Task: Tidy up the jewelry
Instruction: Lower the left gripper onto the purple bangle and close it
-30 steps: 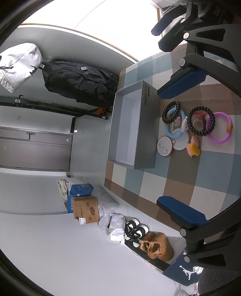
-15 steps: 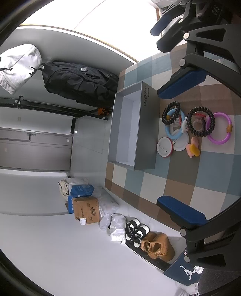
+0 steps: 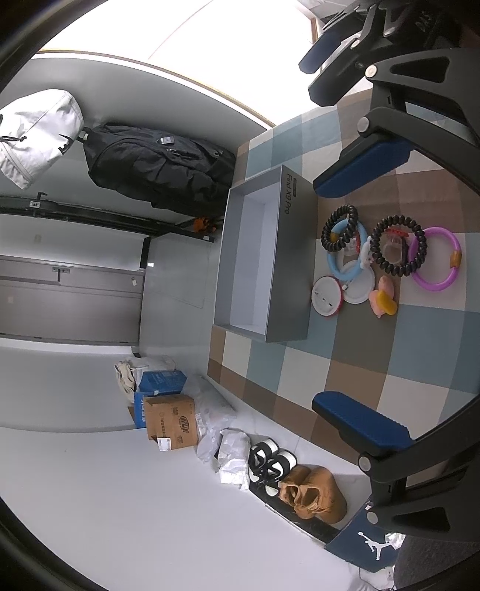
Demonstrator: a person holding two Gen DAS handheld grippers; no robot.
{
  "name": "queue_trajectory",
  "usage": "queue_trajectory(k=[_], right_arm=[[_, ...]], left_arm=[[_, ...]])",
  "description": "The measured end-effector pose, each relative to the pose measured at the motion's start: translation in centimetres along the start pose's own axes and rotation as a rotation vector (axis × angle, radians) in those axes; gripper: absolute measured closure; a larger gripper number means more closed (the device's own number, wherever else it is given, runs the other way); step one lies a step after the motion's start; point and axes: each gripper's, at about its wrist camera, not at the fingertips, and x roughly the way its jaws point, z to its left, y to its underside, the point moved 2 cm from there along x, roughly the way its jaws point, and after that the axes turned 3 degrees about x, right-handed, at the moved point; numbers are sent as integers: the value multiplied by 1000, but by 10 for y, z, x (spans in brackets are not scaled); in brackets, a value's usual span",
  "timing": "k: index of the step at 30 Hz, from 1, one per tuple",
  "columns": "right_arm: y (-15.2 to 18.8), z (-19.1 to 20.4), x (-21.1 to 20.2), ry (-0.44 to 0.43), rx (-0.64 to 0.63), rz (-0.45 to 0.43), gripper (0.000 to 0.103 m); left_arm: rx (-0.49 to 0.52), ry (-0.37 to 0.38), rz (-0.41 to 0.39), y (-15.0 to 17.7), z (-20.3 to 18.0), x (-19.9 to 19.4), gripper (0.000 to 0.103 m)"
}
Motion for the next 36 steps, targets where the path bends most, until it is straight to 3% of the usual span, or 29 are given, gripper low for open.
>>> queue_trajectory(k=[9,21,25,31,34,36], right_arm=[[-1,0,2,15,-4,14,0],[0,-7,18,29,17,112,0],[-2,-11,20,33,43,124,0],[-3,-21,22,29,97,143,0],[-5,-26,21,26,112,143,0],[-5,-29,19,26,121,141,0]], left_arm=[[16,56,28,2,-2,0,1],[44,102,225,36,2,10,1],[90,107,288,50,-8,16,1],[191,94,319,57,-27,20,1],[227,90,338,60,-33,22,10],[243,97,354,62,-35,23,22]])
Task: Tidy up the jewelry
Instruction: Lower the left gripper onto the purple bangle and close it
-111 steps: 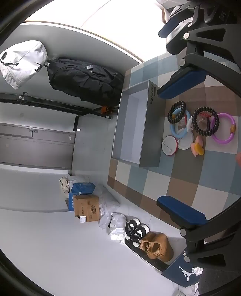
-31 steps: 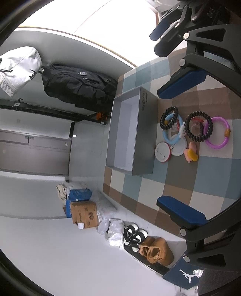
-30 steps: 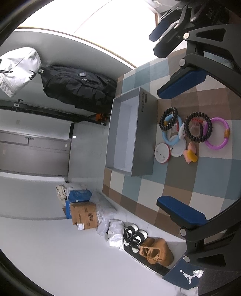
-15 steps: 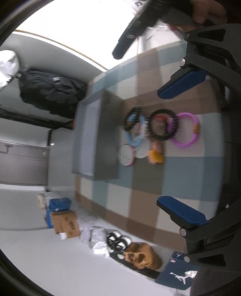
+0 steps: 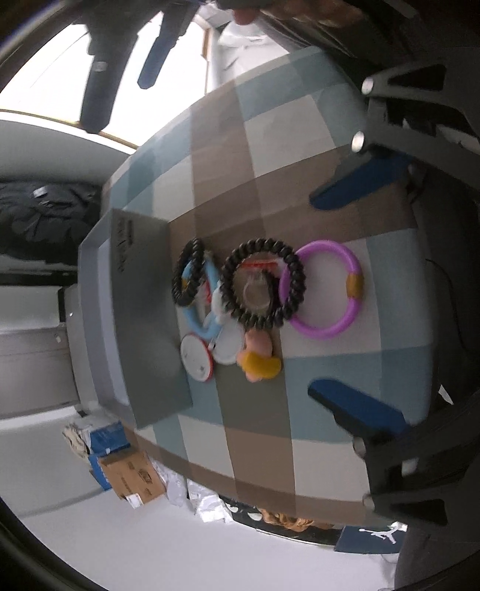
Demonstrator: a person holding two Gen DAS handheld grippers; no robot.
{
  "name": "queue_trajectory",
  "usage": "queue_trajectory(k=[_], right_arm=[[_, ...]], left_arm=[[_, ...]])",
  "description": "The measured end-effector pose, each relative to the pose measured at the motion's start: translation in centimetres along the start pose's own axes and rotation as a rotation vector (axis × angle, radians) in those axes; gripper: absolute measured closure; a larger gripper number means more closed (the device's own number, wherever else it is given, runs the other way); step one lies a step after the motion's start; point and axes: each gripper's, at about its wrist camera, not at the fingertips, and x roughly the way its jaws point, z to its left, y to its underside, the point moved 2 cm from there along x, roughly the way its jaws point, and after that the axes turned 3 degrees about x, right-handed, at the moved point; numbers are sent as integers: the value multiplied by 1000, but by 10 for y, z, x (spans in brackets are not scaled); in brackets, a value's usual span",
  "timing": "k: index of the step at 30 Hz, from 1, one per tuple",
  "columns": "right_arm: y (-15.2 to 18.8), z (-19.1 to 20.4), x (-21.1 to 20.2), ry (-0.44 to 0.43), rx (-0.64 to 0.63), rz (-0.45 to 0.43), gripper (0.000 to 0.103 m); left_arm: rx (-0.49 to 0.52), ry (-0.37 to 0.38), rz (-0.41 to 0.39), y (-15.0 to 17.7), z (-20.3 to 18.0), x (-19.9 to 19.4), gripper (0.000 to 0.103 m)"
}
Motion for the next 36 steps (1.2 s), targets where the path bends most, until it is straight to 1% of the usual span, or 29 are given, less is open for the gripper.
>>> queue_trajectory(k=[1,3,4,6,8,11,14,15,18,21,23,26,30,31,34,36], right_arm=[[0,-1,-1,0,4,0,0],[0,-3,-1,-1,11,3,0],[0,-4,-2,-1,15,4,0],[0,-5,-2,-3,20,5,0],[0,-6,-3,-5,24,6,0],[0,-6,-3,-6,26,6,0],[0,-6,-3,-6,26,7,0],[0,-6,-3,-4,26,8,0],[1,-9,-2,7,28,10,0],[2,-12,-2,18,39,18,0],[3,-14,-2,26,44,24,0],[6,-17,1,37,54,39,0],[8,-20,6,49,68,60,0],[9,-21,7,52,70,68,0],[12,-23,12,55,78,94,0],[14,-23,16,58,81,113,0]], left_arm=[[6,-3,8,0,-1,1,24],[14,7,10,0,-1,0,37],[16,16,12,2,0,1,41],[19,36,13,3,-1,0,53],[20,47,15,3,-2,0,53],[16,91,14,2,-3,-2,55],[-6,166,4,-2,-2,-7,56],[-17,202,1,-3,-2,-9,56],[-34,264,3,-5,-2,-13,56],[-61,313,3,-7,-2,-17,57],[-69,332,-3,-8,-2,-20,57],[-79,381,-21,-12,-2,-26,57],[-116,454,-33,-20,3,-31,57],[-128,468,-35,-21,4,-31,57],[-144,471,-54,-27,9,-34,57],[-162,491,-63,-32,14,-35,57]])
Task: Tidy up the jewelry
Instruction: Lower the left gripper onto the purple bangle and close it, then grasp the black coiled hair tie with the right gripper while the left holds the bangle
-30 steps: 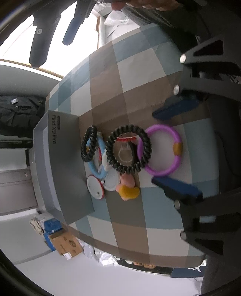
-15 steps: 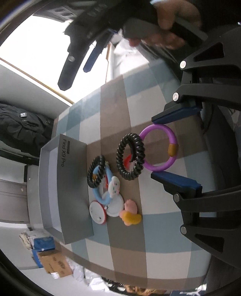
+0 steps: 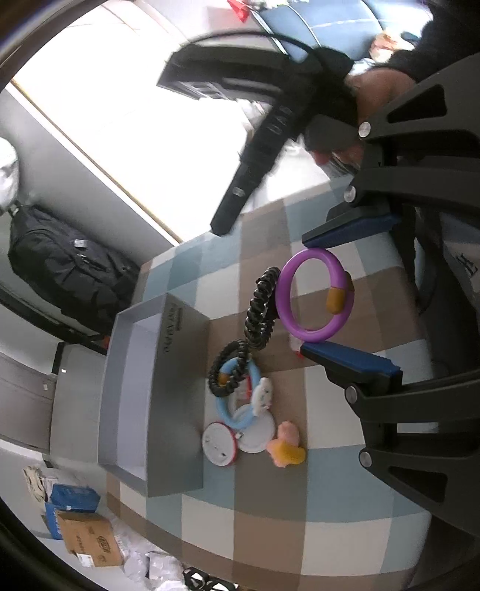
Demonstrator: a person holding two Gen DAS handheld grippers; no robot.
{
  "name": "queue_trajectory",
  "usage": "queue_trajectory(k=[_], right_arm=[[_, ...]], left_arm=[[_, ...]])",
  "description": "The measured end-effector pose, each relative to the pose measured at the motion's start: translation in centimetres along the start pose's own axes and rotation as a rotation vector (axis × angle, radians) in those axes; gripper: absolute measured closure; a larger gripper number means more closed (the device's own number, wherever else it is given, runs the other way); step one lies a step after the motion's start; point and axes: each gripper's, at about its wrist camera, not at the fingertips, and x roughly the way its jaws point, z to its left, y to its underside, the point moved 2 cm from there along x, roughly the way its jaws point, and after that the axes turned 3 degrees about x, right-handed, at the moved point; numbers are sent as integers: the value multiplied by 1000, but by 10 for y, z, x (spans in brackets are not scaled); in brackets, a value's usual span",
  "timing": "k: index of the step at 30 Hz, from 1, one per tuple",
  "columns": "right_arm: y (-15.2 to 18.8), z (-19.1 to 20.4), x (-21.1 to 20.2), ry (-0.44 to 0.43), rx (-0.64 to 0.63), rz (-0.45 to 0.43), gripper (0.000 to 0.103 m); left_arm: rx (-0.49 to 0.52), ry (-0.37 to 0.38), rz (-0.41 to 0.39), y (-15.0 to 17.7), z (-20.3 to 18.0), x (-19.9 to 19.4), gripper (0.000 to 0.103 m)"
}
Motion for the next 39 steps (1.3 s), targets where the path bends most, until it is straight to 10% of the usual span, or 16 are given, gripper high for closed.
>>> queue_trajectory(k=[12,21,23,39], right_arm=[[22,34,14,-66,-196,120,8],[38,70,26,-165,-368,149,64],[39,72,28,-186,-387,154,92],[16,31,28,-211,-104,146,95]], left_arm=[[-69,75,7,-16,26,-4,57],[-145,229,145,-22,39,9,57],[-170,265,160,-20,41,10,57],[-227,274,224,-11,51,14,57]])
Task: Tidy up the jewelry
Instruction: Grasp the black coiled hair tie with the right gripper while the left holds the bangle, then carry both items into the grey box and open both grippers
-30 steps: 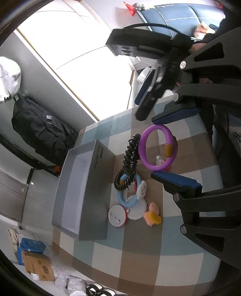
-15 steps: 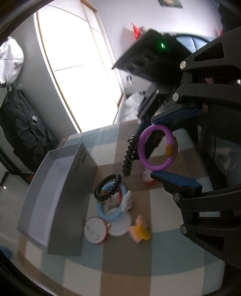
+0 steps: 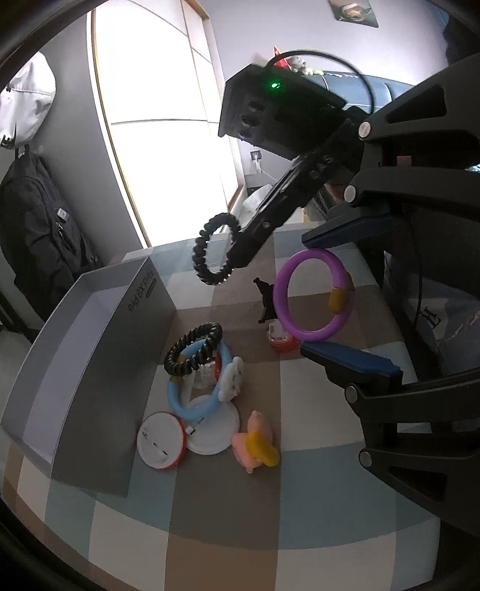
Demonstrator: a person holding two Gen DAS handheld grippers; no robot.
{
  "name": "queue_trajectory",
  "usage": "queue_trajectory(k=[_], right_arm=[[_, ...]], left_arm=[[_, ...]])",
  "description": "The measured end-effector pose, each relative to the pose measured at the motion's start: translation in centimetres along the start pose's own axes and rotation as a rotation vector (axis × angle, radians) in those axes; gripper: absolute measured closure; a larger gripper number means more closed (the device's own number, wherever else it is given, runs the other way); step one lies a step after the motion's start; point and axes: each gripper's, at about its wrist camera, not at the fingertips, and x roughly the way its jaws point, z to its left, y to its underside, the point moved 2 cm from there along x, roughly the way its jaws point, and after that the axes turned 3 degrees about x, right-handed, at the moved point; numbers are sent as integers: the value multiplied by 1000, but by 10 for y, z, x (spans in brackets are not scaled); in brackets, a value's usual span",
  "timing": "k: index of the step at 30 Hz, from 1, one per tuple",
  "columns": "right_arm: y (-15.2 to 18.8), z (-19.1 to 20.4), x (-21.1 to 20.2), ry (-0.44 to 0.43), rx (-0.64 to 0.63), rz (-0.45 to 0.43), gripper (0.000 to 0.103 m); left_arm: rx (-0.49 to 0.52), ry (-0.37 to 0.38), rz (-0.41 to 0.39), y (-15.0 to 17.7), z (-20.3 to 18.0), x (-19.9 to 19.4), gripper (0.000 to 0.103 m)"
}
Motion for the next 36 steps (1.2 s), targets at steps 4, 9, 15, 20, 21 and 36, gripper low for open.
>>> queue_trajectory(k=[4,9,15,20,21,36], right_arm=[[0,5,-2,9,-22,-8,95],[-4,15,-15,-10,-62,-60,95],[-27,29,-35,-23,-98,-131,95],[-52,42,-43,-34,-134,-165,95],[-59,45,-44,-36,-144,-170,95],[-117,43,8,11,-181,-127,95]], left_arm=[[14,-5,-18,0,-3,-5,57],[37,-25,-117,-3,-9,-26,57],[93,-109,-232,-13,-24,-61,57],[150,-201,-314,-33,-36,-75,57],[163,-222,-332,-39,-38,-80,57],[192,-355,-352,-110,-7,-52,57]])
